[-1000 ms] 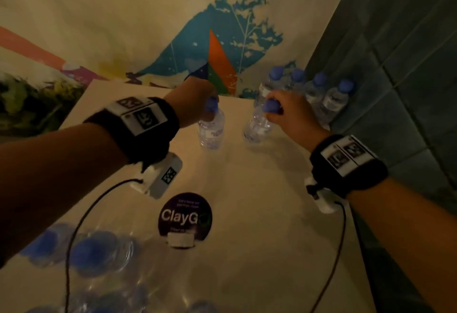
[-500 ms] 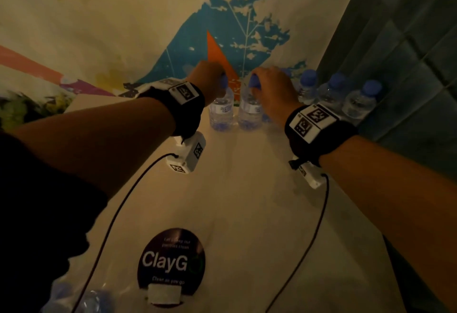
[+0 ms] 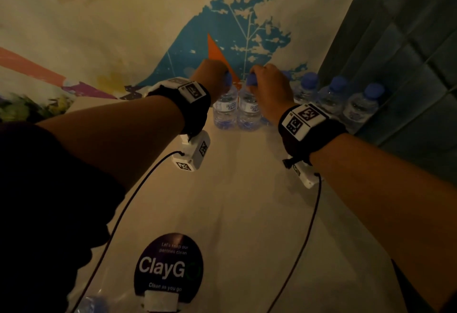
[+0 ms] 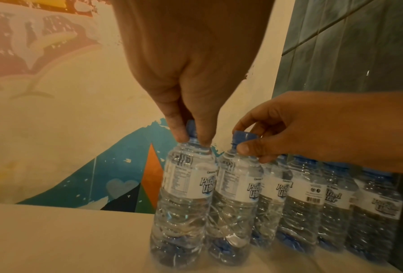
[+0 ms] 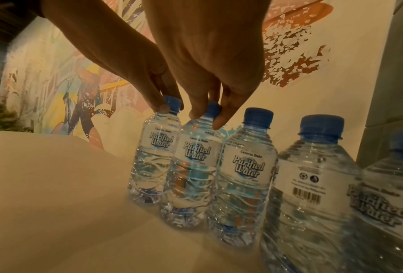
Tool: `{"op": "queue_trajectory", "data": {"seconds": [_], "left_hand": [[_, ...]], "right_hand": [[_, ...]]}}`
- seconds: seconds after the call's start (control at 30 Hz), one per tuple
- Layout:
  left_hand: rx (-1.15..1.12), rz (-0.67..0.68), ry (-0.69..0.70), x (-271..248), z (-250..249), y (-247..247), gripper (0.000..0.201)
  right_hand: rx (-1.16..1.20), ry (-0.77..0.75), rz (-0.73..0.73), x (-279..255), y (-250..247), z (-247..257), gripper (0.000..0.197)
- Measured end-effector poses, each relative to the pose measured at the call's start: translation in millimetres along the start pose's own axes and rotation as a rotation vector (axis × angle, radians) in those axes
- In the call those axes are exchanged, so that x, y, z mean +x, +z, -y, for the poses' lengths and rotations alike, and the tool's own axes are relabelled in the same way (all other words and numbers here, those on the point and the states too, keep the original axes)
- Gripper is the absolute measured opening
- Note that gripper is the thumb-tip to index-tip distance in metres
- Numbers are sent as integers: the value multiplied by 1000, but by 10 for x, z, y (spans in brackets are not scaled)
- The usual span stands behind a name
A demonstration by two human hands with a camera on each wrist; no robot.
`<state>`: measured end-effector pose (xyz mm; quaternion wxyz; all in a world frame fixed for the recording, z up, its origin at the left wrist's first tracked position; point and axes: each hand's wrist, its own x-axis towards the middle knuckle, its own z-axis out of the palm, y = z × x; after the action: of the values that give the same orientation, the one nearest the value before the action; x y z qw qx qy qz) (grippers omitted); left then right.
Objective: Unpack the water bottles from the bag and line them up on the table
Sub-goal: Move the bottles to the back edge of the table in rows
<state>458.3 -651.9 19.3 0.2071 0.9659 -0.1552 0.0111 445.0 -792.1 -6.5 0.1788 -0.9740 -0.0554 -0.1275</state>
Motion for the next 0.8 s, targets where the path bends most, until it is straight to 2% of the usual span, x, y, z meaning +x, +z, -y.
{"op": "queue_trajectory", "data": {"seconds": [0.17, 0.3, 0.43, 0.63, 0.8], "left_hand": [[48, 12, 3, 22, 7, -14, 21], [22, 5, -2, -6, 13, -34, 21], [15, 31, -23, -259, 22, -136, 29], [-20, 26, 102, -1344, -58, -594, 36], [-76, -4, 101, -2288, -77, -1145, 37]], "right_hand": [[22, 19, -33, 40, 31, 7, 15], [28, 31, -41, 9, 35, 22, 22], [60, 64, -3, -216, -66, 26, 57], [201, 21, 40, -1190, -347, 228, 64], [284, 147, 91, -2289, -731, 541, 59]]}}
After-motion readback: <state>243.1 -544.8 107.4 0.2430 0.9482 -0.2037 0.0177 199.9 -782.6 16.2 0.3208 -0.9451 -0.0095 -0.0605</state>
